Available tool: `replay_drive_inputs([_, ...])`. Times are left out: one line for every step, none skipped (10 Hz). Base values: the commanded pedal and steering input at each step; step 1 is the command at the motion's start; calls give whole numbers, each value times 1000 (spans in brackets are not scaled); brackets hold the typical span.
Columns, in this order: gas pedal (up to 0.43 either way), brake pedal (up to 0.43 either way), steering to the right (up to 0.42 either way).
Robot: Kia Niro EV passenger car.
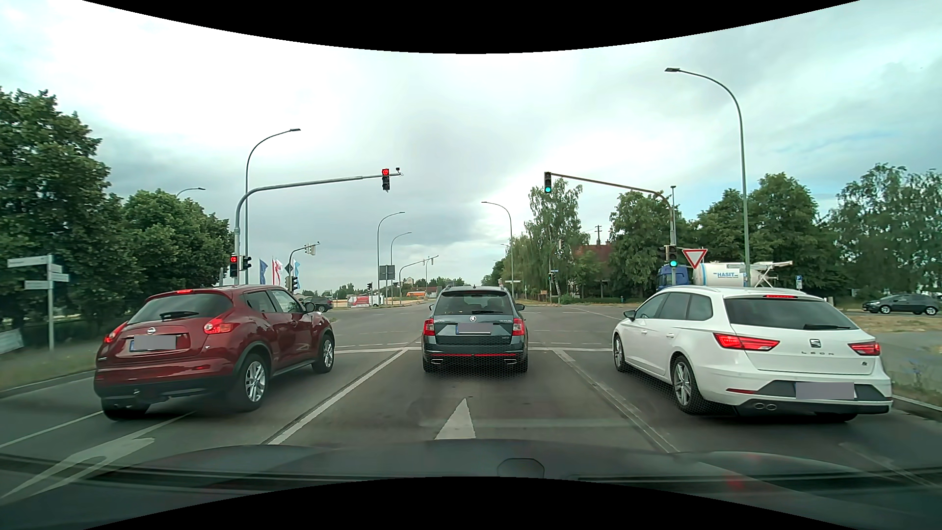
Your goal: Follow the waypoints while adhering to traffic rules and regulations
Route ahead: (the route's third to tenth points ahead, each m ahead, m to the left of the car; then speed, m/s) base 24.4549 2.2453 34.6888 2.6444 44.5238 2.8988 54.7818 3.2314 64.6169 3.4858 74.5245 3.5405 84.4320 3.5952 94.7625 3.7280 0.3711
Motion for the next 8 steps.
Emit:
replay_drive_inputs([157, 0, -4])
replay_drive_inputs([177, 0, -4])
replay_drive_inputs([240, 0, -4])
replay_drive_inputs([280, 0, -4])
replay_drive_inputs([280, 0, -3])
replay_drive_inputs([287, 0, -2])
replay_drive_inputs([287, 0, -2])
replay_drive_inputs([299, 0, -2])
